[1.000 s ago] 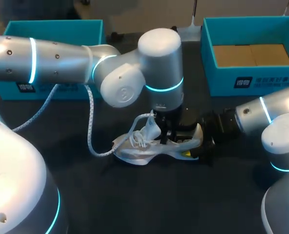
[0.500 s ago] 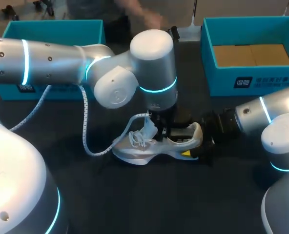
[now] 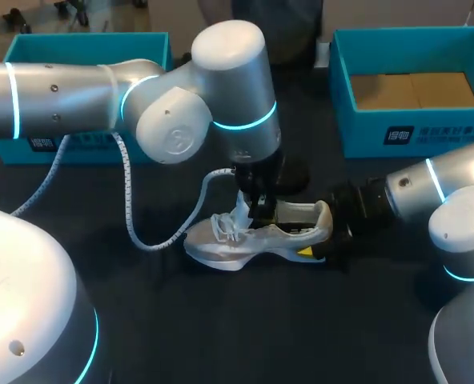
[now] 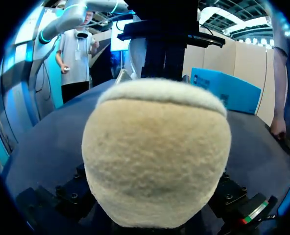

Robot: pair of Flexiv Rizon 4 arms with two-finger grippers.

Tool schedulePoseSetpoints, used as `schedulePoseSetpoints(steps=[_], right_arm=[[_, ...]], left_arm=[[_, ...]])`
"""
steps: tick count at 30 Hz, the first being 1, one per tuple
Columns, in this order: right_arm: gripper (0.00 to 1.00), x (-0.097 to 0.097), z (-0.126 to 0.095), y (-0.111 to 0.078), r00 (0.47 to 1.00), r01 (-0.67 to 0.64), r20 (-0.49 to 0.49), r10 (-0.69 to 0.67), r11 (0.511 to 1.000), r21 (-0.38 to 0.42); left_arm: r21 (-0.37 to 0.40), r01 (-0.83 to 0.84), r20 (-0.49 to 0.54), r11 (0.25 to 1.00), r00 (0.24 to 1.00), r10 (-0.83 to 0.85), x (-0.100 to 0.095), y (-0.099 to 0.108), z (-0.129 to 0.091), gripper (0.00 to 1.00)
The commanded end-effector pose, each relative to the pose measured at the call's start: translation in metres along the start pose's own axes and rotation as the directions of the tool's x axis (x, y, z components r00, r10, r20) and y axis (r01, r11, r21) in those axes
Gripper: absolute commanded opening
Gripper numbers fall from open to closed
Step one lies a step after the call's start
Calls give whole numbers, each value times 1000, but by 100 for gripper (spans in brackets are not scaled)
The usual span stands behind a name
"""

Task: Take the shoe out of the shoebox, open the shoe tongue, remove and reinsert the insole, then place the shoe into the shoebox

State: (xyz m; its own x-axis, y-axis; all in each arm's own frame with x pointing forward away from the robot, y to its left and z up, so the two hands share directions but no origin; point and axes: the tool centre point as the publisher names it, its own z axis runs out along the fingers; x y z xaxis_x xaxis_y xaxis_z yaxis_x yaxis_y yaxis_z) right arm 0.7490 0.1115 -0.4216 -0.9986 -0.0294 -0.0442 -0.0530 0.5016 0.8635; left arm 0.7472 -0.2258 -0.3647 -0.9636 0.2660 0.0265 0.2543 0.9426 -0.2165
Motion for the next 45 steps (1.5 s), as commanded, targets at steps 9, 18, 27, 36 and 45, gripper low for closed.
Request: schedulePoseSetpoints(steps=[9, 18, 27, 36, 45], right_arm=[[0, 0, 3, -2, 1000, 0, 1, 0, 1000, 3], [0, 0, 3, -2, 1000, 0, 1, 0, 1000, 3], [0, 0, 3, -2, 1000, 0, 1, 0, 1000, 3], [0, 0, 3, -2, 1000, 0, 1, 0, 1000, 3], [0, 0, 3, -2, 1000, 0, 1, 0, 1000, 3]], left_arm=[[54, -29, -48, 998, 998, 32, 7, -22, 18, 0], [59, -32, -71, 998, 997, 37, 15, -28, 33, 46], [45, -21, -50, 999, 998, 23, 13, -23, 46, 53], [16, -18, -3, 1000, 1000, 18, 1, -19, 68, 76], [-20, -10, 22, 1000, 1000, 10, -13, -11, 86, 11]])
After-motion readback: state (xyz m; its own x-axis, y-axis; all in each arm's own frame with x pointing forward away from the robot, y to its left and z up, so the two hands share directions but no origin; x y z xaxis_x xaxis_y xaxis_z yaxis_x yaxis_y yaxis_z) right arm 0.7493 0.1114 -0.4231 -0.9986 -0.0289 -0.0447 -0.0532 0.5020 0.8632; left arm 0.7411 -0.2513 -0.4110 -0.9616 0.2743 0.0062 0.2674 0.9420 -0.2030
